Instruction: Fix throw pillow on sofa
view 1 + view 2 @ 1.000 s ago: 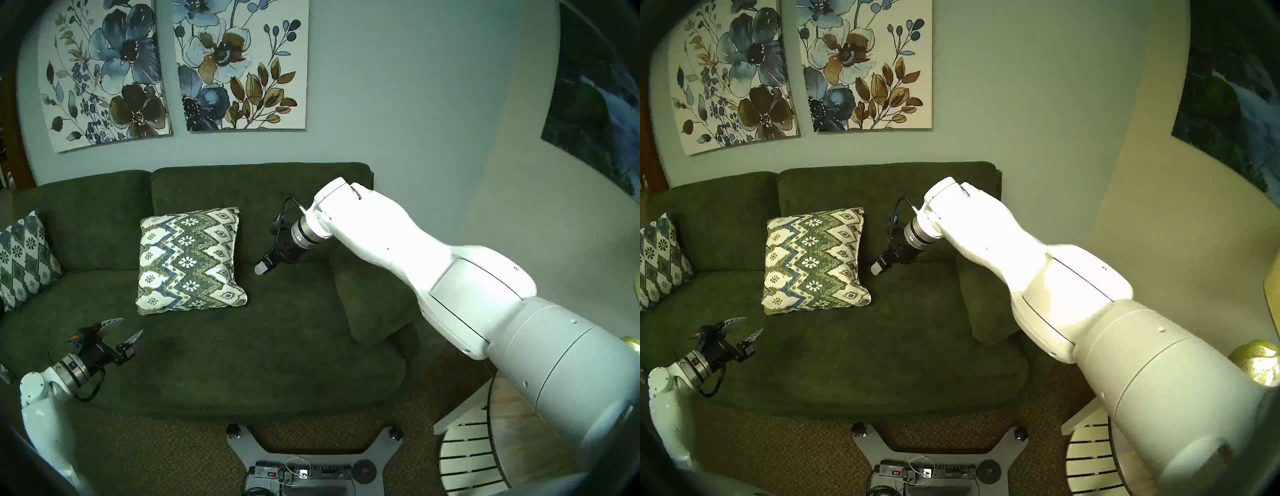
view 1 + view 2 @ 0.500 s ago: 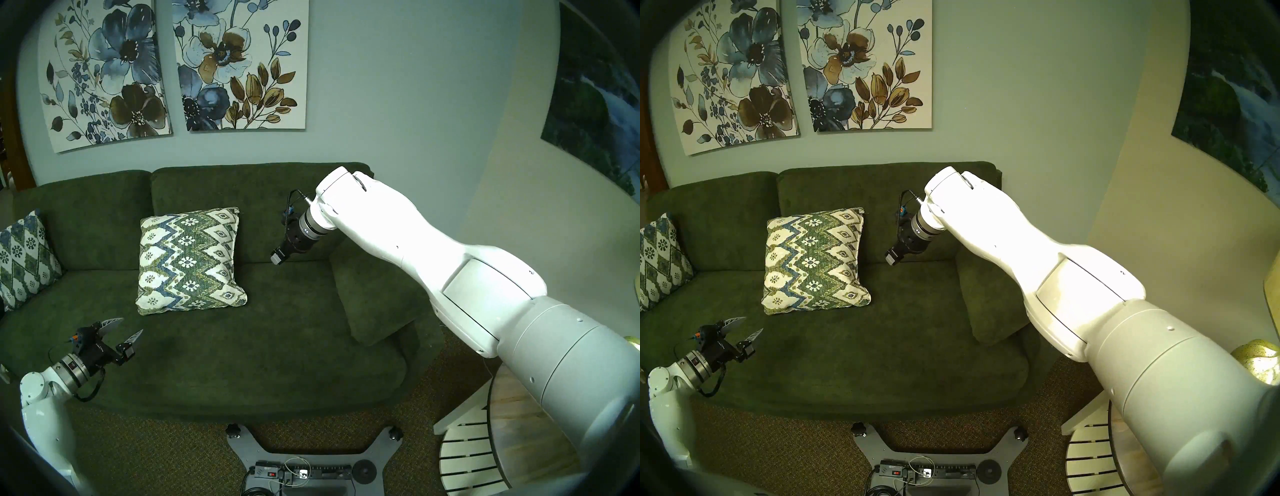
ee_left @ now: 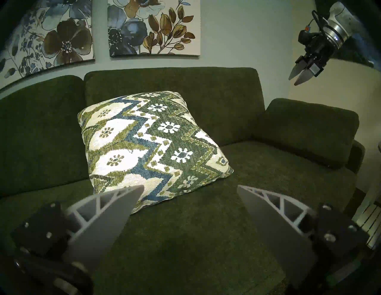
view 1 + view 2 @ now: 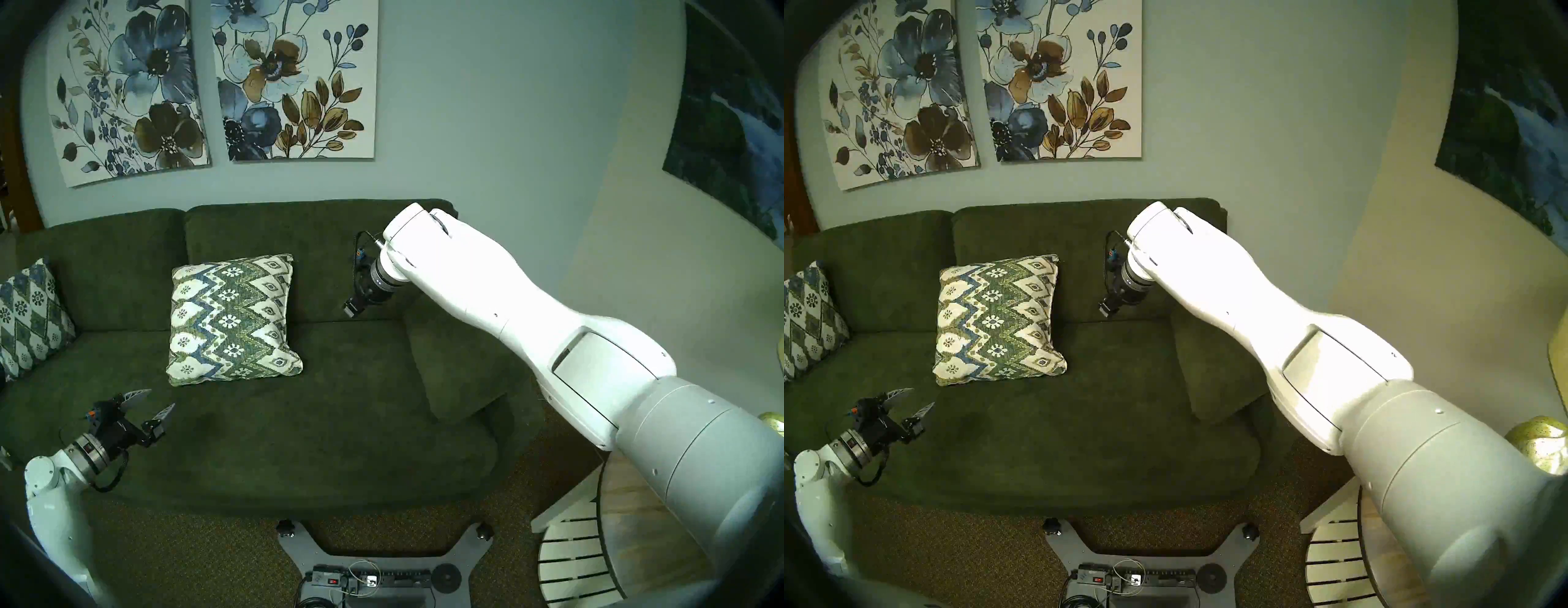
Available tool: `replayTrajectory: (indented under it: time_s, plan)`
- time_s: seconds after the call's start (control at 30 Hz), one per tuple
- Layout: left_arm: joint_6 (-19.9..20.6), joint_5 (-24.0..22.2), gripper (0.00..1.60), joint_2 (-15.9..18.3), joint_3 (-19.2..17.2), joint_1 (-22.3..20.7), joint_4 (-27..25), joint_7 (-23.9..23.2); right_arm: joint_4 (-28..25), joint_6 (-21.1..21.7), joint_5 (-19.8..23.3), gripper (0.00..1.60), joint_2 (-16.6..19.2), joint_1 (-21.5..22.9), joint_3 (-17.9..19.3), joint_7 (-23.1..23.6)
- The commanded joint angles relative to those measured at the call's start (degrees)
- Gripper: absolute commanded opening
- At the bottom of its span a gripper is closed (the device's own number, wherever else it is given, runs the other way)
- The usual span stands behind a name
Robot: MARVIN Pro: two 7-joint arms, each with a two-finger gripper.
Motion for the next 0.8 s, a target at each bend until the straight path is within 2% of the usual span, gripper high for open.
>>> replayTrajectory:
  time_s: [0.0,0.3,0.33,0.37,0.4,0.77]
  plan:
    - [0.03,-0.54,1.6,0.34,-0.43,-0.61,0.14,-0.01,-6.8,-0.08,-0.23,1.6,2.01,-3.18,2.36,-5.49]
    - [-0.12,-0.6,1.6,0.38,-0.56,-0.85,0.49,-0.32,-13.95,-0.08,0.06,1.6,3.19,-8.44,5.66,-13.5]
    - [-0.15,-0.61,1.6,0.39,-0.58,-0.9,0.55,-0.38,-16.48,-0.08,0.08,1.6,3.87,-9.83,6.28,-15.03]
    - [-0.16,-0.61,1.6,0.4,-0.59,-0.92,0.58,-0.41,-14.97,-0.08,-0.02,1.6,3.1,-9.55,6.51,-14.95]
    - [-0.18,-0.62,1.6,0.4,-0.6,-0.95,0.62,-0.44,-17.26,-0.08,0.17,1.6,3.71,-10.78,6.99,-16.68]
    - [-0.35,-0.7,1.6,0.48,-0.76,-1.25,1.07,-0.86,-25.54,-0.08,0.76,1.6,3.62,-18.04,11.26,-27.11]
